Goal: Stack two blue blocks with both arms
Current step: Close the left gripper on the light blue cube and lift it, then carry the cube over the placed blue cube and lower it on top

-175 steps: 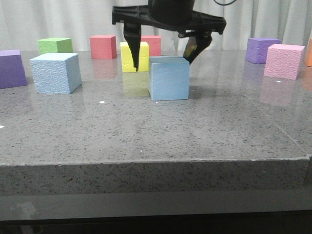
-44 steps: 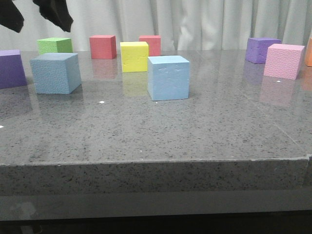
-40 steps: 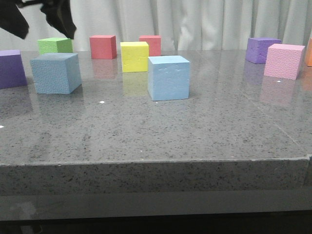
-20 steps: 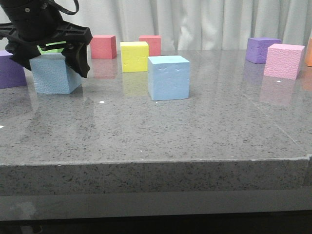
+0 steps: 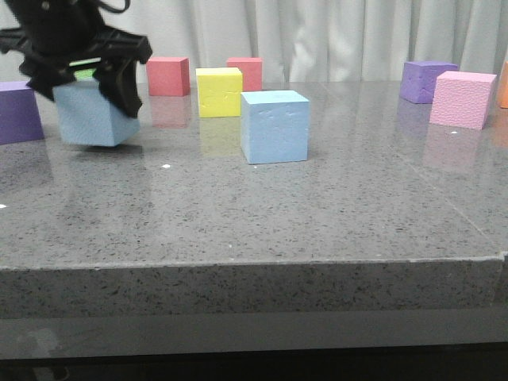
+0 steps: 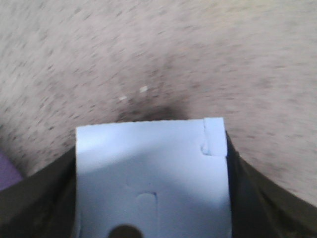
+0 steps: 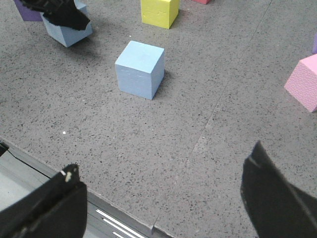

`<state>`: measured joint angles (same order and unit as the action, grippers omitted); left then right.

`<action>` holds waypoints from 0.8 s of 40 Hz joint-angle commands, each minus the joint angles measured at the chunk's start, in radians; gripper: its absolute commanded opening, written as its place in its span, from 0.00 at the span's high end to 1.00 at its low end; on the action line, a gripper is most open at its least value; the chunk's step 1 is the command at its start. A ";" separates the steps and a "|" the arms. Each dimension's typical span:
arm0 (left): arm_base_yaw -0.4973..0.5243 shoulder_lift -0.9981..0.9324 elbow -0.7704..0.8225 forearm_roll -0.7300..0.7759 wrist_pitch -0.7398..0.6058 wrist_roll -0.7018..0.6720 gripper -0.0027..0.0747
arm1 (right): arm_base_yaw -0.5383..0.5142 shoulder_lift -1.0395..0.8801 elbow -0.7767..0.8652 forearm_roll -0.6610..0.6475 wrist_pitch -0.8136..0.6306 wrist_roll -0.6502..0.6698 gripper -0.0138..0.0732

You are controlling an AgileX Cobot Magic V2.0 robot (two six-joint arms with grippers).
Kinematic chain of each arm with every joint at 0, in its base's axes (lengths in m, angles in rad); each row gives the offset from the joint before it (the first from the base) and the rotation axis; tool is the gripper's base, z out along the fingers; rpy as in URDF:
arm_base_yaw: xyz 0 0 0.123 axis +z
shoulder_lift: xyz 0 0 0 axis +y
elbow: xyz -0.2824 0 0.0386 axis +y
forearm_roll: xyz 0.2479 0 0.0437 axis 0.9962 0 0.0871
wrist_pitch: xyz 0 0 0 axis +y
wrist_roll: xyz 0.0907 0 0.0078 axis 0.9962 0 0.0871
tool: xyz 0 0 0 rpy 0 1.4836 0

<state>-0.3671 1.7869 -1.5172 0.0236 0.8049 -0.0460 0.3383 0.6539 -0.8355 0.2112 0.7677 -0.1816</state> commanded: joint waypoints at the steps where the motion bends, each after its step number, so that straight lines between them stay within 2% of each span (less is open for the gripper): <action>1: -0.056 -0.066 -0.127 -0.050 0.060 0.141 0.42 | -0.005 -0.001 -0.026 0.011 -0.067 -0.007 0.11; 10: -0.160 -0.052 -0.344 -0.175 0.176 0.494 0.42 | -0.005 -0.001 -0.026 0.011 -0.067 -0.007 0.11; 15: -0.188 -0.012 -0.438 -0.290 0.252 0.748 0.42 | -0.005 -0.001 -0.026 0.011 -0.067 -0.007 0.11; 23: -0.211 0.070 -0.536 -0.344 0.296 0.900 0.42 | -0.005 -0.001 -0.026 0.011 -0.067 -0.007 0.11; 32: -0.237 0.127 -0.550 -0.345 0.309 1.021 0.42 | -0.005 -0.001 -0.026 0.011 -0.067 -0.007 0.11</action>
<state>-0.5884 1.9534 -2.0305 -0.2885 1.1518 0.9420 0.3383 0.6539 -0.8355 0.2112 0.7677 -0.1816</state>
